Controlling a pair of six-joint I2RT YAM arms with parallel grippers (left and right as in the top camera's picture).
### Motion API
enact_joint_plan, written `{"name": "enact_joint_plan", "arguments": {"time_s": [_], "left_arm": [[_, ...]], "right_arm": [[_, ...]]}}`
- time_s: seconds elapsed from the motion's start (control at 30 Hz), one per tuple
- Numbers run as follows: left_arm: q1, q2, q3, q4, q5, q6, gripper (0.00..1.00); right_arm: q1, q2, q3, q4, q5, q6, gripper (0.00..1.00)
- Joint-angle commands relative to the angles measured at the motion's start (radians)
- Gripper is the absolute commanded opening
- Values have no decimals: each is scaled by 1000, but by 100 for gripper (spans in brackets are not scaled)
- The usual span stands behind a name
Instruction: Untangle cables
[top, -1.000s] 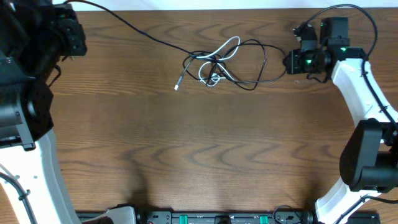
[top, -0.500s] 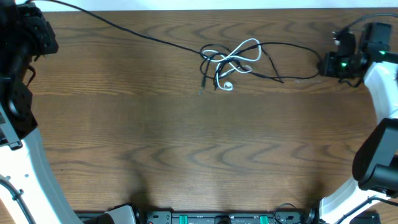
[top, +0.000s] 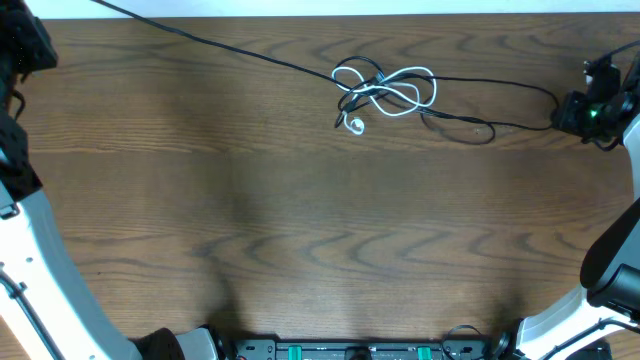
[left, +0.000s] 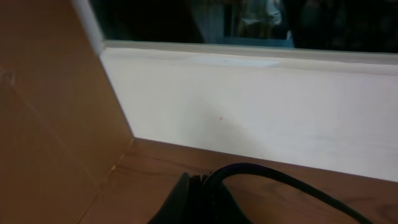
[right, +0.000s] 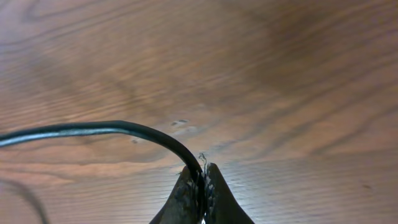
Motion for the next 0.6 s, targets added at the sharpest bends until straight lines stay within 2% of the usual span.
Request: {"name": "enact_joint_plan", "arguments": {"time_s": [0.0,0.4,0.43,0.5,0.53,0.57], "left_arm": [[44,31,33,29,-77,10,7],[51,49,33,66,-107,15,7],[50,49,33,58,-82,8,8],[46,49,33,48,-19,-11,8],[42,49,33,46,19,-31,7],[35,49,33,44,35,-44,7]], "right_arm": [[-39,6,22,-2,154,-16,1],[-114,6,22,-8,122,-15,1],[-112,6,22,-14,84,-15,2],[-101,6,22,-21,-5,-26,12],[-89,6,22,-23,-52,-31,13],[-78,6,22,-25,-66,-30,8]]}}
